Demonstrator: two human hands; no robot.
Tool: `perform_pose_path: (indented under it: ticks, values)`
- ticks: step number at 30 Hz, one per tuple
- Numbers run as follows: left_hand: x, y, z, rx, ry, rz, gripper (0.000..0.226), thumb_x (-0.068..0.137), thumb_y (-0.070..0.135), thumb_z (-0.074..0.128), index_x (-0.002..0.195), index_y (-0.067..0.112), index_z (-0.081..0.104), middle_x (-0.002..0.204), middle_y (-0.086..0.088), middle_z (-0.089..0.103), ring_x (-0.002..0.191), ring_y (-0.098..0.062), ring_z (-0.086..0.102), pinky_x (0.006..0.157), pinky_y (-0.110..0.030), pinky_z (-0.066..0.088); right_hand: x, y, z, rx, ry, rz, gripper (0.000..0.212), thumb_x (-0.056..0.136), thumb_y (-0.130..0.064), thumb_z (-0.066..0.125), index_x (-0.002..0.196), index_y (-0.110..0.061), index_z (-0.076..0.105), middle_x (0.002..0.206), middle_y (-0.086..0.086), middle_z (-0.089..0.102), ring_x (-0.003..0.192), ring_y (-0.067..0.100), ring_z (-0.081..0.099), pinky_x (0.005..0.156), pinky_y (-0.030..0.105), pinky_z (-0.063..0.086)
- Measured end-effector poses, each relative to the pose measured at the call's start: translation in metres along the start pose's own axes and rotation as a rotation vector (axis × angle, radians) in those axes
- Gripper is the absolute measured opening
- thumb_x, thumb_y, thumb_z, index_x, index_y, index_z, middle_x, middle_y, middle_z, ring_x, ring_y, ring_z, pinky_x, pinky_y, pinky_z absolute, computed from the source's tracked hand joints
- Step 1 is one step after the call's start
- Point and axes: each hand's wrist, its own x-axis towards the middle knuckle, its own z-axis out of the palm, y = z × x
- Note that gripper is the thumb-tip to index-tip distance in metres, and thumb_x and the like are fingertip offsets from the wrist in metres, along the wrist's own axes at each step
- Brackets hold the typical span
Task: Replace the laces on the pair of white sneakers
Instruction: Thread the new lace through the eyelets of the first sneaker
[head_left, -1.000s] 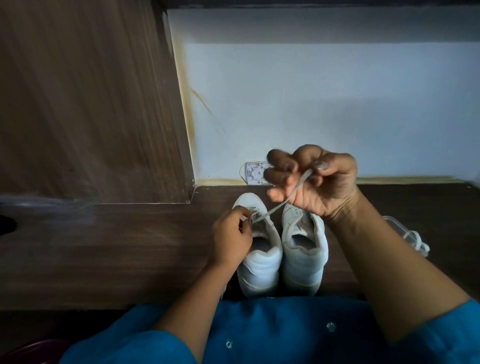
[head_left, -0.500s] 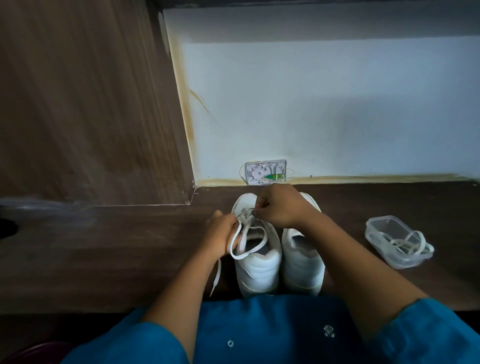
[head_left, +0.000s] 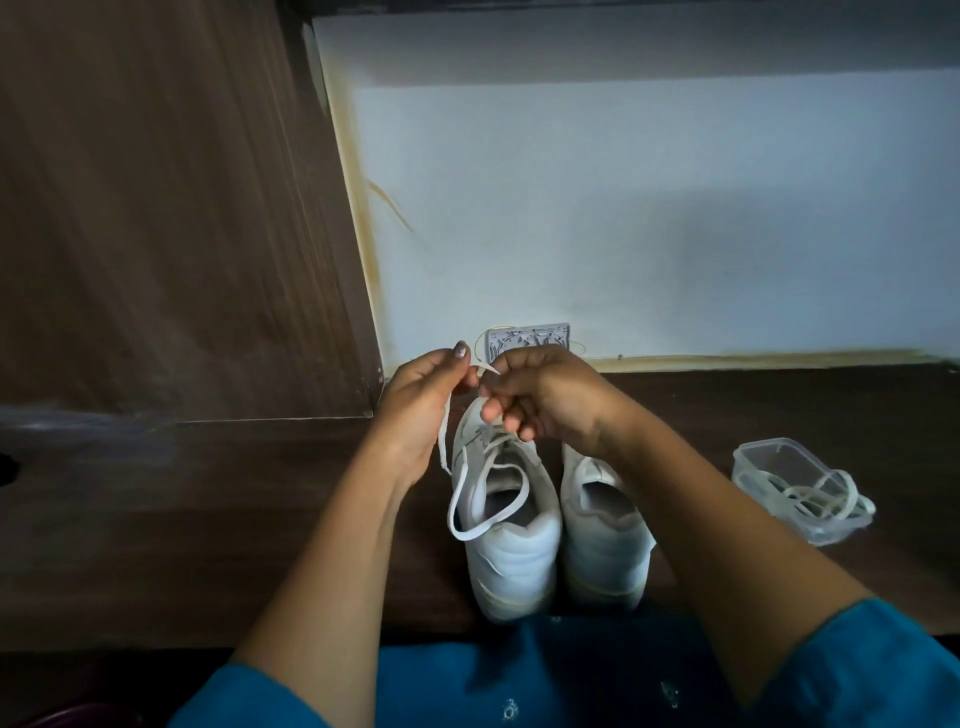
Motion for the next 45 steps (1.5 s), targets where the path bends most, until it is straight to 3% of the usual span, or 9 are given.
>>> perform_pose_path:
  ticks: [4, 6, 12, 19, 24, 28, 34, 42, 45]
  values:
    - [0.007, -0.013, 0.006, 0.295, 0.230, 0.153, 0.024, 0.092, 0.008, 0.054, 0.071, 0.018, 0.053, 0.067, 0.004, 0.052, 0.058, 0.005, 0.047, 0.062, -0.016, 0.038, -0.009, -0.011, -0.025, 0.547, 0.090, 0.009, 0.009, 0.070, -0.013, 0.049, 0.068, -0.008, 0.055, 0.068, 0.008, 0.067, 0.057, 0.015, 0.058, 0.057, 0.023, 0.046]
    - [0.006, -0.015, 0.006, 0.379, 0.212, 0.167, 0.024, 0.088, 0.005, 0.059, 0.069, 0.020, 0.053, 0.066, 0.006, 0.053, 0.054, 0.007, 0.047, 0.059, -0.012, 0.038, -0.010, -0.013, -0.043, 0.628, 0.235, -0.004, 0.025, 0.082, -0.020, 0.046, 0.064, -0.007, 0.056, 0.066, 0.007, 0.065, 0.057, 0.016, 0.058, 0.057, 0.024, 0.045]
    - [0.002, -0.032, 0.008, 0.959, -0.119, -0.037, 0.016, 0.076, 0.019, 0.070, 0.060, 0.021, 0.069, 0.058, 0.005, 0.057, 0.055, -0.004, 0.044, 0.060, -0.020, 0.035, -0.015, 0.003, -0.073, -0.051, 0.542, 0.021, 0.022, 0.089, -0.022, 0.060, 0.074, -0.006, 0.067, 0.075, 0.002, 0.071, 0.049, 0.012, 0.050, 0.048, 0.023, 0.033]
    - [-0.006, -0.033, 0.019, 0.971, -0.138, -0.157, 0.012, 0.072, 0.004, 0.065, 0.061, 0.006, 0.069, 0.064, -0.014, 0.067, 0.053, -0.021, 0.058, 0.054, -0.026, 0.044, -0.026, 0.006, -0.095, -0.287, 0.694, -0.048, 0.047, 0.098, -0.027, 0.042, 0.058, -0.011, 0.061, 0.068, 0.008, 0.061, 0.055, 0.018, 0.048, 0.052, 0.026, 0.033]
    - [-0.005, -0.037, 0.021, 0.904, -0.111, -0.172, 0.027, 0.072, 0.002, 0.070, 0.050, 0.015, 0.062, 0.061, -0.011, 0.063, 0.054, -0.016, 0.054, 0.062, -0.027, 0.046, -0.025, 0.013, -0.074, -0.321, 0.257, -0.181, 0.023, 0.094, 0.007, 0.040, 0.098, -0.006, 0.059, 0.079, 0.005, 0.062, 0.055, 0.001, 0.059, 0.049, 0.013, 0.038]
    - [-0.004, -0.042, 0.019, 0.812, -0.093, -0.226, 0.026, 0.072, -0.001, 0.073, 0.055, 0.015, 0.062, 0.062, -0.009, 0.064, 0.063, -0.019, 0.058, 0.074, -0.034, 0.053, -0.014, 0.025, -0.052, -0.852, -0.032, -0.125, 0.015, 0.093, -0.023, 0.055, 0.108, -0.022, 0.051, 0.094, -0.005, 0.060, 0.088, 0.010, 0.056, 0.079, 0.028, 0.044]
    - [-0.004, -0.044, 0.015, 0.759, -0.142, -0.243, 0.026, 0.074, -0.001, 0.072, 0.059, 0.018, 0.064, 0.071, -0.013, 0.068, 0.069, -0.019, 0.060, 0.078, -0.039, 0.054, -0.008, 0.021, -0.036, -1.147, -0.116, -0.015, 0.011, 0.084, -0.022, 0.059, 0.086, -0.024, 0.048, 0.075, -0.011, 0.047, 0.073, 0.013, 0.047, 0.055, 0.025, 0.032]
    - [-0.004, -0.043, 0.014, 0.713, -0.123, -0.251, 0.031, 0.075, -0.006, 0.070, 0.054, 0.017, 0.061, 0.059, -0.004, 0.061, 0.059, -0.015, 0.055, 0.070, -0.030, 0.047, -0.008, 0.024, -0.051, -1.004, -0.079, -0.078, 0.030, 0.095, -0.036, 0.051, 0.075, -0.023, 0.069, 0.084, 0.000, 0.066, 0.082, 0.014, 0.059, 0.079, 0.026, 0.043]
    - [-0.003, -0.043, 0.015, 0.716, -0.133, -0.251, 0.029, 0.075, -0.003, 0.071, 0.056, 0.016, 0.062, 0.062, -0.004, 0.062, 0.063, -0.017, 0.057, 0.074, -0.032, 0.051, -0.002, 0.032, -0.058, -1.110, 0.038, -0.093, 0.037, 0.095, -0.035, 0.051, 0.059, -0.028, 0.056, 0.075, -0.006, 0.060, 0.079, 0.017, 0.056, 0.077, 0.032, 0.044]
